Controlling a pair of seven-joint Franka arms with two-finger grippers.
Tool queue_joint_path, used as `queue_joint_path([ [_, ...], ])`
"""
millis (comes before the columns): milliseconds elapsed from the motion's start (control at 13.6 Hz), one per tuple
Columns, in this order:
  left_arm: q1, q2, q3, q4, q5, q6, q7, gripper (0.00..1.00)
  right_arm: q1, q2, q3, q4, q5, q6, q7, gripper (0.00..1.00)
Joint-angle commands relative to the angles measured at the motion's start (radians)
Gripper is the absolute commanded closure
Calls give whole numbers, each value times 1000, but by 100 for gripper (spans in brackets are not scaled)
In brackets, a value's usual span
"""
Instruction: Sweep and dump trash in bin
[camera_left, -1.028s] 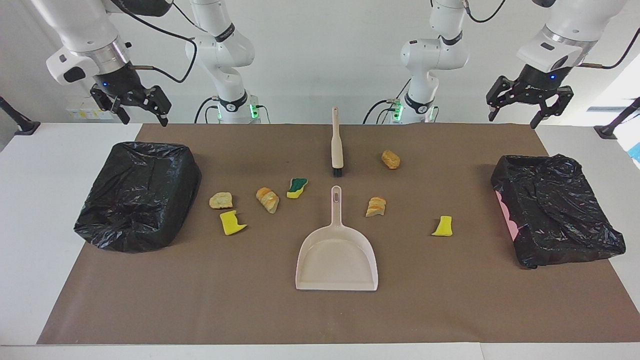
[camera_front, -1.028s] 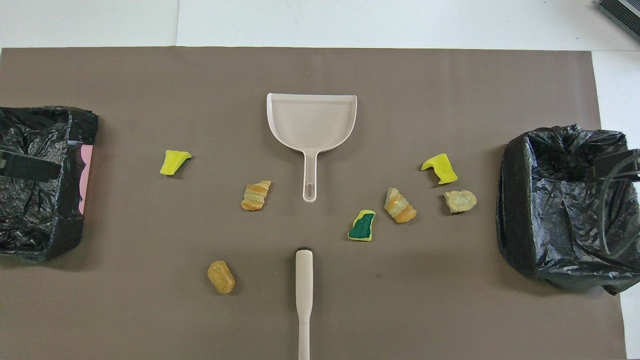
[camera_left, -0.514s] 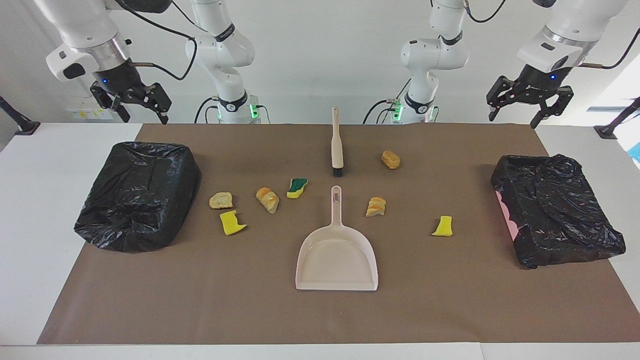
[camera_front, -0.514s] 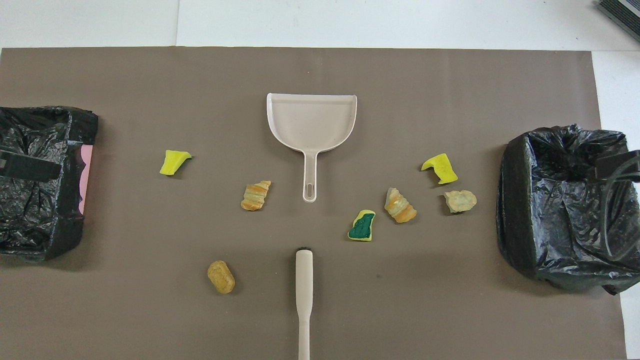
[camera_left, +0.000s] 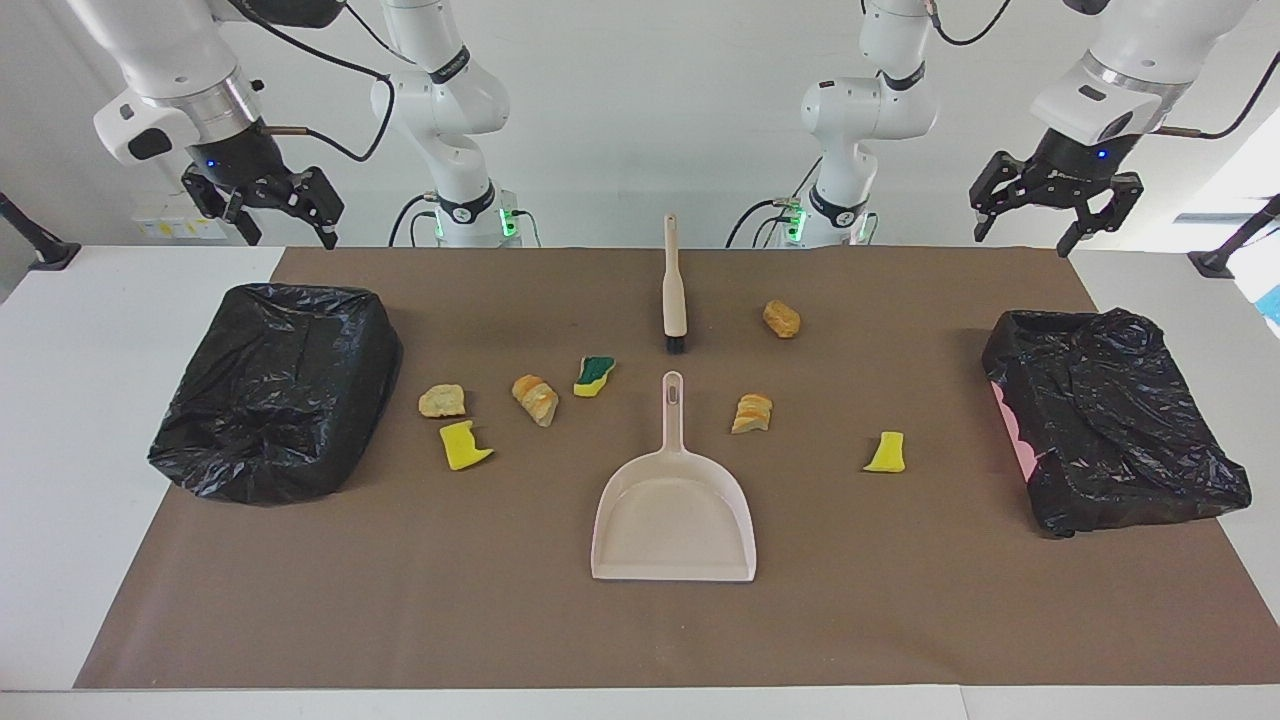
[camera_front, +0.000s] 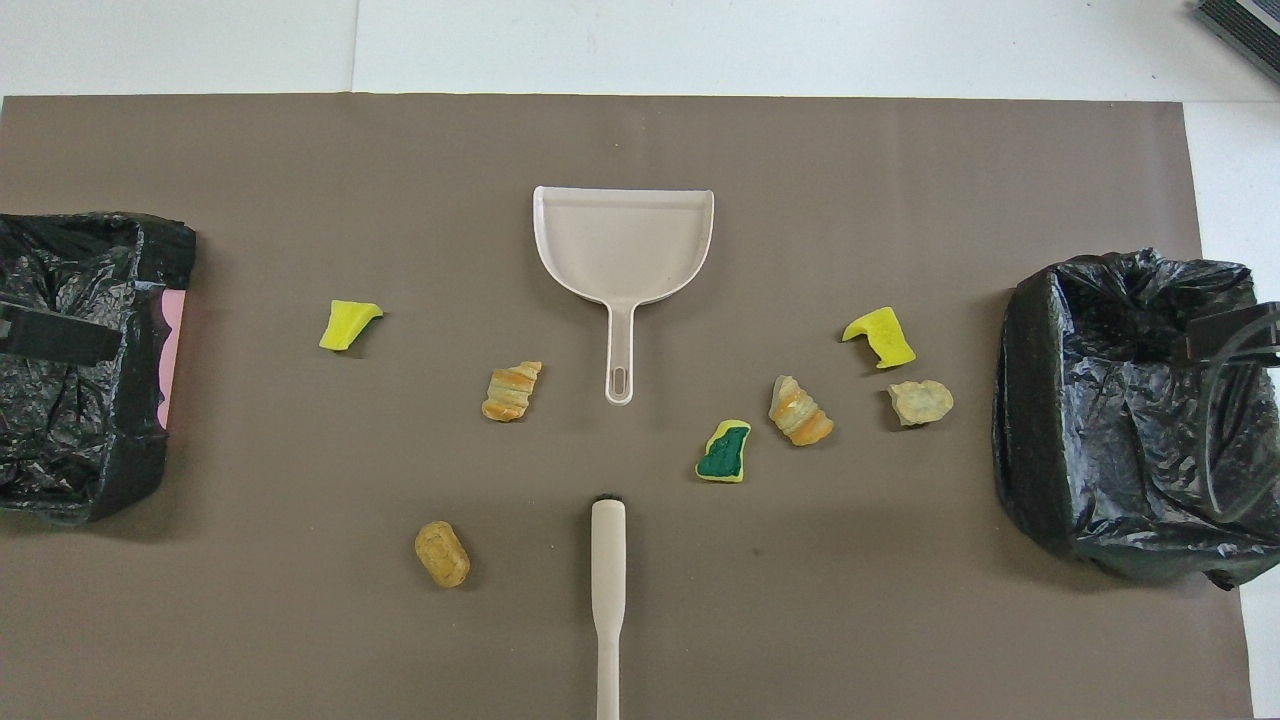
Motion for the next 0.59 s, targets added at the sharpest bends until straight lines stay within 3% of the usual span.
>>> queue_joint_path([
  [0,-11,-62,-23,-83,-11,-3,-8,0,5,-28,9,-40,-1,23,12,0],
  [147,-37,-115,-49,-172,-29,39,-49,0,5,-16,41,-44,1,50,22,0],
  [514,-242,-229,-50,-385,-31,78,-215,0,5,96,109,54,-1,-6,27,0],
])
